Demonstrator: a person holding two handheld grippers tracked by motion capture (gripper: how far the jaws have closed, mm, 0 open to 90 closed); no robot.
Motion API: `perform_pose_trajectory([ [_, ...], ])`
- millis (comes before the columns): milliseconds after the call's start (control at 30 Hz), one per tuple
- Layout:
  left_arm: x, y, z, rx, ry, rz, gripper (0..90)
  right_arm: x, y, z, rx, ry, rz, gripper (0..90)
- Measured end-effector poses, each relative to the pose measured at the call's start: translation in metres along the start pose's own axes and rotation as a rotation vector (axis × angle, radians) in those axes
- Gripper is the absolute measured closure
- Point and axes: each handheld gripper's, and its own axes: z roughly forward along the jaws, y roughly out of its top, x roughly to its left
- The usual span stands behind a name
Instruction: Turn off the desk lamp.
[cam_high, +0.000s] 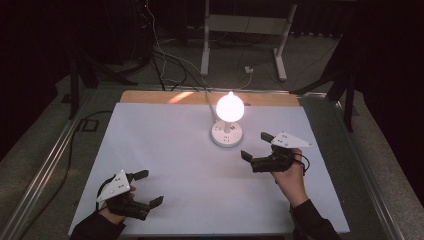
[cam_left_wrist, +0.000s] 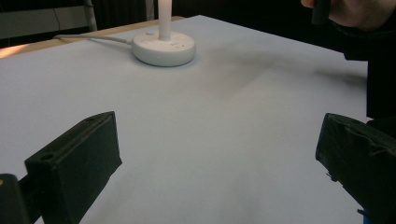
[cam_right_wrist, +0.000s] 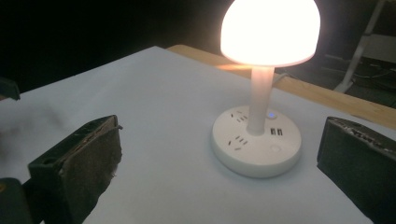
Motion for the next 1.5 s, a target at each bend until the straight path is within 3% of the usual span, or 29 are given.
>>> perform_pose_trajectory([
  [167, 0.0, 0.0, 0.0, -0.002, 0.0, 0.001, 0.5, -0.007, 0.004, 0.009, 0.004, -0.003, 0.006, 0.0],
  [267, 0.0, 0.0, 0.0, 0.002, 0.001, 0.0, 0.5, -0.009, 0.006, 0.015, 0.036, -0.034, -0.008, 0.0],
  [633, 0.0, 0.0, -0.001, 0.0, 0.0, -0.001, 0.5, -0.023, 0.004, 0.042, 0.048, -0.082, 0.047, 0.0],
  [733, 0.0, 0.0, -0.001, -0.002, -0.002, -0.001, 0.5, -0.025, 0.003, 0.047, 0.048, -0.098, 0.03, 0.9],
  [767, 0.0, 0.0, -0.001, -0.002, -0.002, -0.003, 0.5, -0.026, 0.002, 0.048, 0.053, -0.115, 0.007, 7.4],
  [833, 0.0, 0.0, -0.001, 0.002, 0.0, 0.0, 0.5, -0.029, 0.001, 0.051, 0.048, -0.141, -0.001, 9.8],
  [933, 0.0, 0.0, -0.001, -0.002, -0.003, -0.002, 0.5, -0.032, 0.001, 0.055, 0.052, -0.15, 0.018, 16.0],
  [967, 0.0, 0.0, -0.001, -0.001, -0.003, -0.003, 0.5, -0.033, 0.0, 0.058, 0.067, -0.161, 0.022, 23.4],
  [1033, 0.0, 0.0, -0.001, 0.001, -0.001, -0.002, 0.5, -0.034, 0.0, 0.059, 0.068, -0.166, 0.025, 24.3],
  [1133, 0.0, 0.0, -0.001, -0.003, -0.002, -0.004, 0.5, -0.037, -0.004, 0.066, 0.096, -0.204, 0.033, 39.0],
  [1200, 0.0, 0.0, -0.001, 0.0, 0.001, -0.003, 0.5, -0.038, -0.004, 0.067, 0.101, -0.206, 0.046, 43.0],
  [1267, 0.001, 0.0, -0.001, -0.001, 0.0, -0.003, 0.5, -0.041, -0.007, 0.07, 0.116, -0.223, 0.054, 55.2],
  [1300, 0.001, 0.0, -0.001, -0.001, 0.0, -0.003, 0.5, -0.041, -0.007, 0.07, 0.116, -0.223, 0.054, 55.2],
  [1333, 0.001, 0.0, 0.0, 0.0, 0.001, -0.004, 0.5, -0.043, -0.008, 0.073, 0.136, -0.223, 0.063, 64.8],
  [1500, 0.001, 0.0, -0.001, 0.0, 0.0, -0.004, 0.5, -0.048, -0.011, 0.08, 0.176, -0.223, 0.081, 77.0],
])
